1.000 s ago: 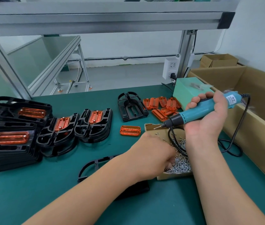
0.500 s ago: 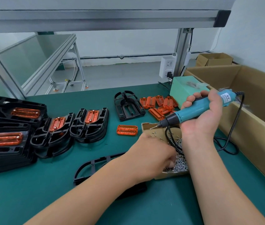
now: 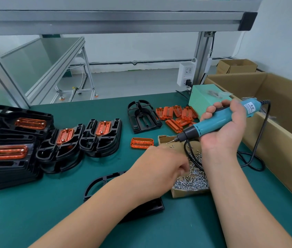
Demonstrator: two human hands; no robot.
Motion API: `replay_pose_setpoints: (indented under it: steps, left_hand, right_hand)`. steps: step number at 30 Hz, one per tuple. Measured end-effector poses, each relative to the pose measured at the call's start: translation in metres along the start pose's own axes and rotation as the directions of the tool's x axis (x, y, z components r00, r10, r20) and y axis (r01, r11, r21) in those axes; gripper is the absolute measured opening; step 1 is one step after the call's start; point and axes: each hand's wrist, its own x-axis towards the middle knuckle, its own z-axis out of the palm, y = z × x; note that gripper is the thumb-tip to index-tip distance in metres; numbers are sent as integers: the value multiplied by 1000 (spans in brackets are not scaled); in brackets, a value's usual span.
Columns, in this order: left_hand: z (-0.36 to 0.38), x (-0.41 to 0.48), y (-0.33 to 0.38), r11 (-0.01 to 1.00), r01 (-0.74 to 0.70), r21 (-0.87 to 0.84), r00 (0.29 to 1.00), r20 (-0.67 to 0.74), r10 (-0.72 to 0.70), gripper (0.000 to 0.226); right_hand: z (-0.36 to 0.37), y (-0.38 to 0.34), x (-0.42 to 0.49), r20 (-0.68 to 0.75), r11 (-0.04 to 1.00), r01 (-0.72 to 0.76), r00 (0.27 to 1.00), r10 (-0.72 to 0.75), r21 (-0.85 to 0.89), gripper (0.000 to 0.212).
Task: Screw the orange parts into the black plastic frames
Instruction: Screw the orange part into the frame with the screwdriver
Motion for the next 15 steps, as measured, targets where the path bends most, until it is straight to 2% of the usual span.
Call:
replay_pose_setpoints:
  steps: [3, 5, 11, 15]
  left_hand:
    - [3, 7, 10, 949, -129, 289, 990, 87, 108, 18]
    - [6, 12, 16, 910, -160, 383, 983, 148, 111, 11]
    - [10, 19, 18, 913, -168, 371, 981, 157, 117, 9]
    - [16, 15, 13, 947, -127, 295, 988, 118, 95, 10]
  right_hand:
    - [0, 0, -1, 4, 1000, -2, 1000, 2, -8, 11]
    - [0, 0, -1, 2, 1000, 2, 1000, -2, -13, 11]
    - [0, 0, -2, 4, 1000, -1, 1000, 1, -14, 11]
    - [0, -1, -1, -1, 1000, 1, 1000, -1, -2, 11]
